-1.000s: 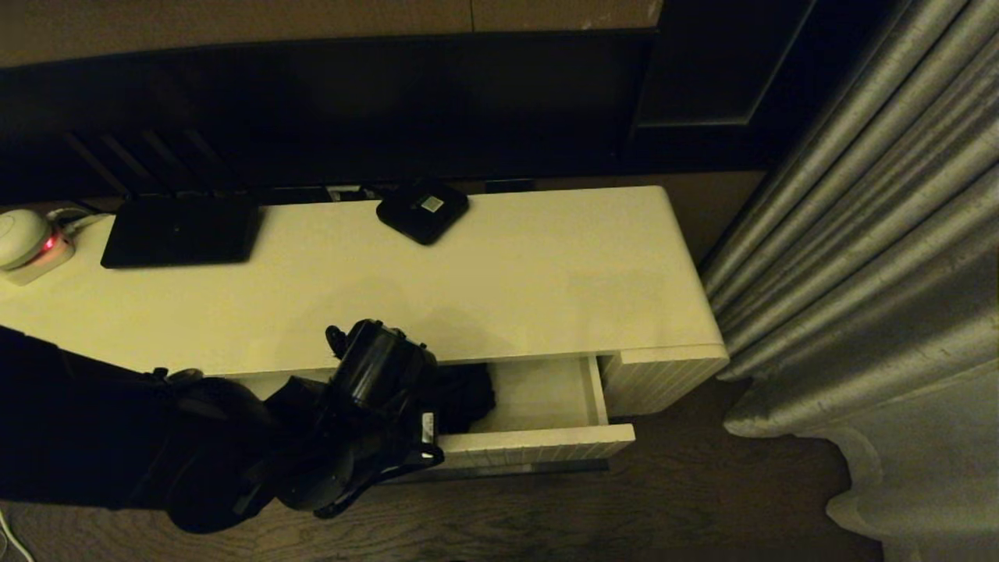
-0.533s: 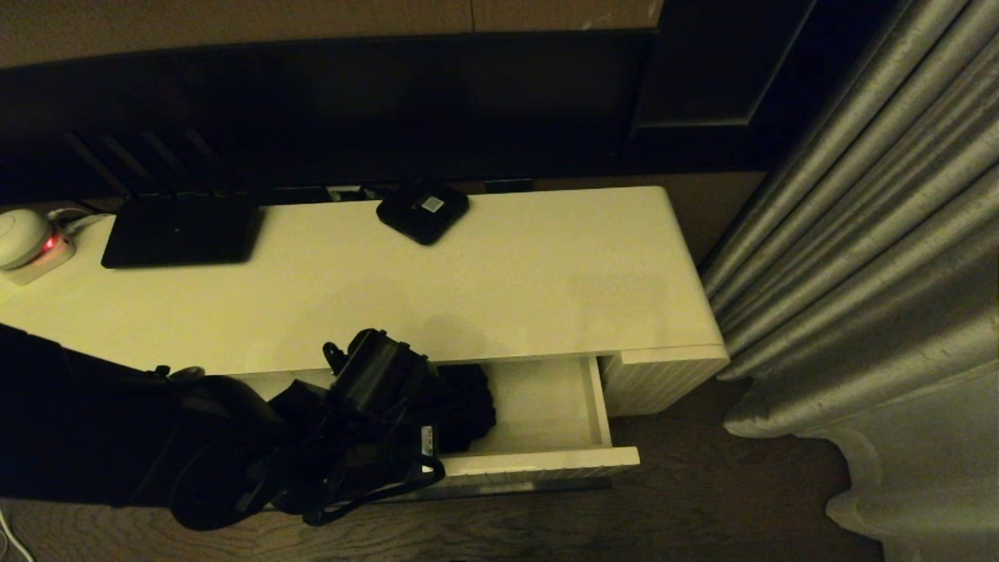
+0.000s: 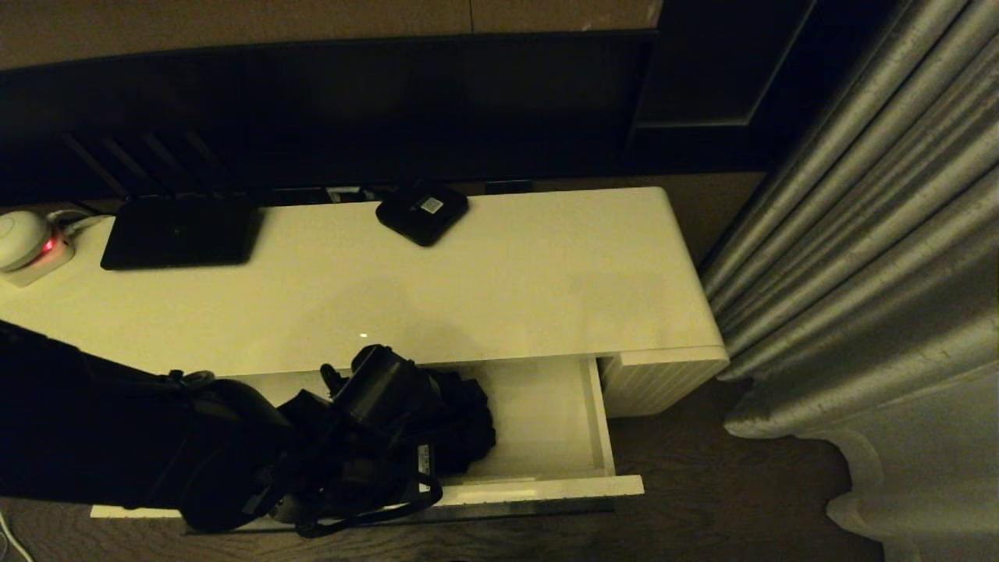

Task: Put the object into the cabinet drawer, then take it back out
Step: Open the drawer

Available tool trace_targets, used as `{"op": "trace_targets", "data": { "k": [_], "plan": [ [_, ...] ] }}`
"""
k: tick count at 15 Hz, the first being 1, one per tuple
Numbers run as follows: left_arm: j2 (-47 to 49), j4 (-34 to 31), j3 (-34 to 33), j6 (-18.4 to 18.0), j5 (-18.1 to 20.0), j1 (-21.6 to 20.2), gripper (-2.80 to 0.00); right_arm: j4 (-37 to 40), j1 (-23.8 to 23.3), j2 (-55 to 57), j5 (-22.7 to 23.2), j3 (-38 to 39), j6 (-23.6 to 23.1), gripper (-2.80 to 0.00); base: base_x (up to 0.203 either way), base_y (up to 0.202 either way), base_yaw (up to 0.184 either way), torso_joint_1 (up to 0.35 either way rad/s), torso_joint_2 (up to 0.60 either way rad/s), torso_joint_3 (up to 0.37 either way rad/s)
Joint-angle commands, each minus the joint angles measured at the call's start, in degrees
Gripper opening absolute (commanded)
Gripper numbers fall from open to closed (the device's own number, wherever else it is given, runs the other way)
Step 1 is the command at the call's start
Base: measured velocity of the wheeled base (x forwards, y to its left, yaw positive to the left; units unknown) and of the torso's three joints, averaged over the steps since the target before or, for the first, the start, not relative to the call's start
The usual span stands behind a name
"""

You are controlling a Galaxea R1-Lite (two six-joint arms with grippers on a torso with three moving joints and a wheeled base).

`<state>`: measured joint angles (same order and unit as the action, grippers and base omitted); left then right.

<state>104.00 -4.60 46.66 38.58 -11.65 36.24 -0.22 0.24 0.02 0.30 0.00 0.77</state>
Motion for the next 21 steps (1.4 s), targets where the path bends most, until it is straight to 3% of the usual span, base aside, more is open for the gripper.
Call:
{"op": "trace_targets", "data": {
  "k": [1, 16, 18, 21],
  "plan": [
    [0.95, -0.15, -0.53, 0.26, 0.14, 0.41, -2.8, -0.04, 0.02, 0.06, 0.05, 0.0, 0.02, -2.8, 0.0, 0.0, 0.0, 0.0, 0.0, 0.0],
    [-3.28, 0.82, 2.22, 1.57, -1.26, 0.5, -2.8, -0.04, 0.02, 0.06, 0.05, 0.06, 0.02, -2.8, 0.0, 0.0, 0.0, 0.0, 0.0, 0.0],
    [-4.02, 0.82, 2.47, 0.49, -2.23, 0.5, -2.8, -0.03, 0.02, 0.06, 0.05, 0.08, 0.02, -2.8, 0.0, 0.0, 0.0, 0.0, 0.0, 0.0],
    [-6.67, 0.9, 1.98, -7.15, -6.75, 0.5, -2.8, -0.04, 0.02, 0.06, 0.05, 0.03, 0.02, -2.8, 0.0, 0.0, 0.0, 0.0, 0.0, 0.0]
  ]
}}
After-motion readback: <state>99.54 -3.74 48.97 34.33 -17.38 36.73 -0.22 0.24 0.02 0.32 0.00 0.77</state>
